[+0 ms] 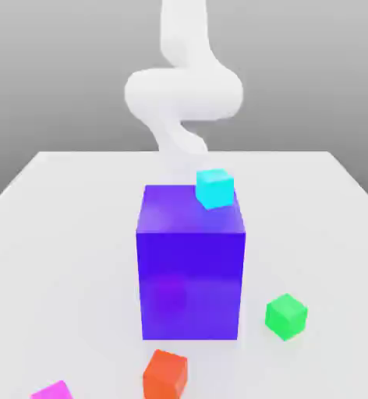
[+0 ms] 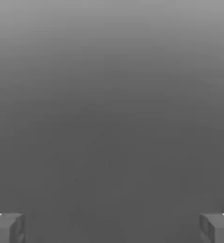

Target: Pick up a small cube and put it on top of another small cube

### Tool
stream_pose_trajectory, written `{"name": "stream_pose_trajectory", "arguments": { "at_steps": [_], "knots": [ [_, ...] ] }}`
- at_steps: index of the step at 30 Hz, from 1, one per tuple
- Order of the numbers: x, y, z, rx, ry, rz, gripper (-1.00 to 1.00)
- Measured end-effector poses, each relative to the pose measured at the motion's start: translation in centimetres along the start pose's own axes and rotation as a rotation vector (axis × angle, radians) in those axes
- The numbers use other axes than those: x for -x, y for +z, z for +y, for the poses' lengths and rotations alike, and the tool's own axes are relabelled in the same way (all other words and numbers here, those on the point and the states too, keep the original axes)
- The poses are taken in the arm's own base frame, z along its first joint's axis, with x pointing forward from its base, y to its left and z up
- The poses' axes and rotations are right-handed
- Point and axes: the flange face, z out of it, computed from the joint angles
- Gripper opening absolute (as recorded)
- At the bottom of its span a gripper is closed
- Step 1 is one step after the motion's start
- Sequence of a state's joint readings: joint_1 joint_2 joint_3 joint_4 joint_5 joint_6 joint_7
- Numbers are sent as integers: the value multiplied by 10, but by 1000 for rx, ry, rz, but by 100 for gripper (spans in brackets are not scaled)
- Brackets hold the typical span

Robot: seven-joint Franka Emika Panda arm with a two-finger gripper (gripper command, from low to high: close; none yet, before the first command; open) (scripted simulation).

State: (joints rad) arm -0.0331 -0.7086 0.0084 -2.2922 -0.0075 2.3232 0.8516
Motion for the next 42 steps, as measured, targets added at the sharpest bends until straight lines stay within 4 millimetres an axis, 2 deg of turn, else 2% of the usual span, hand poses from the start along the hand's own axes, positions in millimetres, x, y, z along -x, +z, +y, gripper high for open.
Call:
{"name": "stream_pose_trajectory", "arguments": {
  "at_steps": [6,12,16,20,27,30,34,35,42],
  "knots": [
    [-20,104,15,152,155,-48,0],
    [-31,205,52,296,310,-92,0],
    [-32,269,88,390,416,-121,0],
    [-30,329,135,484,533,-145,0],
    [0,423,218,640,718,-200,0],
    [19,458,258,707,803,-222,0],
    [46,503,293,726,828,-228,0],
    [51,511,299,727,829,-228,-100],
    [52,512,300,726,829,-227,-100]
  ]
}}
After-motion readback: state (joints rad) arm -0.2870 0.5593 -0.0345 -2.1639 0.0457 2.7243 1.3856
